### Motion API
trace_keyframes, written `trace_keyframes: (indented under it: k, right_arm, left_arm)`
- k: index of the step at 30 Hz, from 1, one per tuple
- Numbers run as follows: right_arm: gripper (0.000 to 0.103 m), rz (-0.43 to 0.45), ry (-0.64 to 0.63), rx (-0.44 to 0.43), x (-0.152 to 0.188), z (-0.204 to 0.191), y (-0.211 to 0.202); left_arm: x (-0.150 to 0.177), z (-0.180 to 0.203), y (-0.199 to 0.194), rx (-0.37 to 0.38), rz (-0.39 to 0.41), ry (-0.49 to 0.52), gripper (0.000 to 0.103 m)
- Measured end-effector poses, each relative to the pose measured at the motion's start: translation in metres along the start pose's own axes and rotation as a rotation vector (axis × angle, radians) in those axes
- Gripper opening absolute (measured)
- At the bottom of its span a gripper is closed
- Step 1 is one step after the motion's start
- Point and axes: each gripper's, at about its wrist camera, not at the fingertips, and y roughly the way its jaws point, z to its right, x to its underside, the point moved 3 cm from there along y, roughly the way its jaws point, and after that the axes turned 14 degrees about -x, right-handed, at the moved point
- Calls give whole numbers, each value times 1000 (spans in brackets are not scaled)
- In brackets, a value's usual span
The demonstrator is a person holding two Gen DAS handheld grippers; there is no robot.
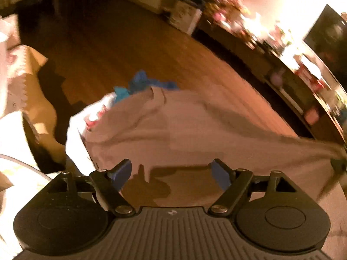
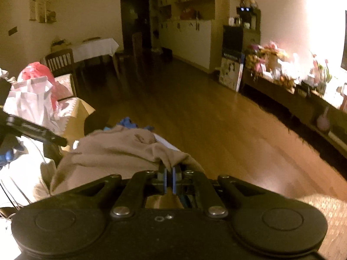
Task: Fold clothes
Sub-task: 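Lift the brown shirt off the pile with both grippers and carry it away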
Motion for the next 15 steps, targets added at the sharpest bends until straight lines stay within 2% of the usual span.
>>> trace_keyframes:
  k: [3,7,9,11,12,15]
  right_arm:
    - [103,-22,13,4,5,4,11]
    - [103,-49,29,13,11,11,23]
    - [103,-59,39,16,13,14,27]
    - [103,-68,49,17,16,17,31]
    - [103,-71,53,17,17,19,32]
    - [103,-81,71,17,20,26,34]
  left_arm:
    - [15,4,18,28,-40,93,81]
    - [29,15,34,53,-32,184,81]
    - [32,20,41,44,-19,226,85]
    - [35,23,47,33,-8,259,95]
    - [35,23,49,31,-6,262,97]
    - [39,18,47,90,-24,296,98]
